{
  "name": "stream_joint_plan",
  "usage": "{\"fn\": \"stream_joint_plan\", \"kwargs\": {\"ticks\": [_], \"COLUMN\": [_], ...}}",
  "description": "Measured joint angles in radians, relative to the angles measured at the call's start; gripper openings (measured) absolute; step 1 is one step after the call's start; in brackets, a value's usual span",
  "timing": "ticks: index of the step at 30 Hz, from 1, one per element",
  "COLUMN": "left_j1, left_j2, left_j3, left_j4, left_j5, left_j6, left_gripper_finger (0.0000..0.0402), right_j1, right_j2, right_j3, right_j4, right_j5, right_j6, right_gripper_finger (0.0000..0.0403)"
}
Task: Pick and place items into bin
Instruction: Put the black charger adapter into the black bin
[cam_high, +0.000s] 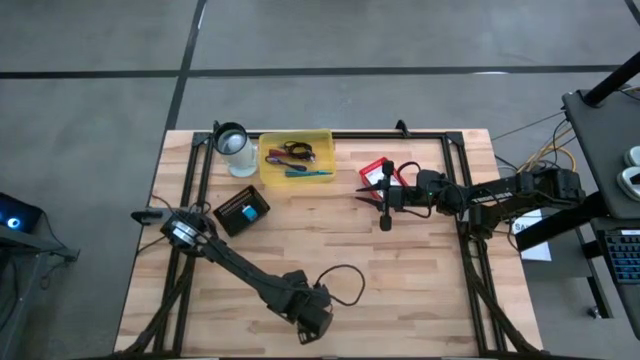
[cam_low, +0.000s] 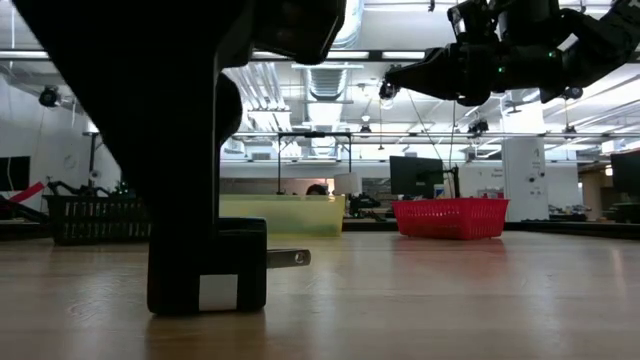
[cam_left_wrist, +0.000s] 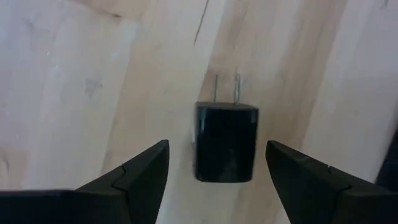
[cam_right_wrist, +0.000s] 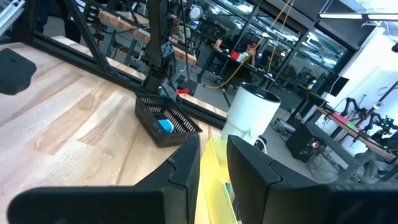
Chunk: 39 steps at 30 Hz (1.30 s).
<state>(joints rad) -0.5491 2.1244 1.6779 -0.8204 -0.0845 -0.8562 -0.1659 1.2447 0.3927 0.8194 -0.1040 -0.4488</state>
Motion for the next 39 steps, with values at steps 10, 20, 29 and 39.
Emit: {"fn": "stream_joint_plan", "kwargs": {"ticks": [10, 20, 29, 39], "left_j1": [0.006, 0.009, 0.018, 0.018], "left_j2": [0.0, -0.009, -0.016, -0.017], "left_j3": [-0.072, -0.084, -0.083, -0.069], "left_j4": [0.009, 0.001, -0.018, 0.037], "left_j5": [-0.008, -0.003, -0.007, -0.01], "left_j6": [0.002, 0.178, 0.341, 0.512], "left_gripper_finger": [0.0251, 0.0251, 0.0251, 0.0251], "right_j1": [0.0, 0.0, 0.0, 0.0], "right_j2": [0.0, 0.0, 0.0, 0.0], "right_j3": [0.005, 0.007, 0.011, 0.011], "right_j4": [0.001, 0.001, 0.001, -0.001], "right_j5": [0.0, 0.0, 0.0, 0.0], "right_j6": [0.001, 0.0, 0.0, 0.004], "right_gripper_finger": [0.0068, 0.0068, 0.0068, 0.0068]}}
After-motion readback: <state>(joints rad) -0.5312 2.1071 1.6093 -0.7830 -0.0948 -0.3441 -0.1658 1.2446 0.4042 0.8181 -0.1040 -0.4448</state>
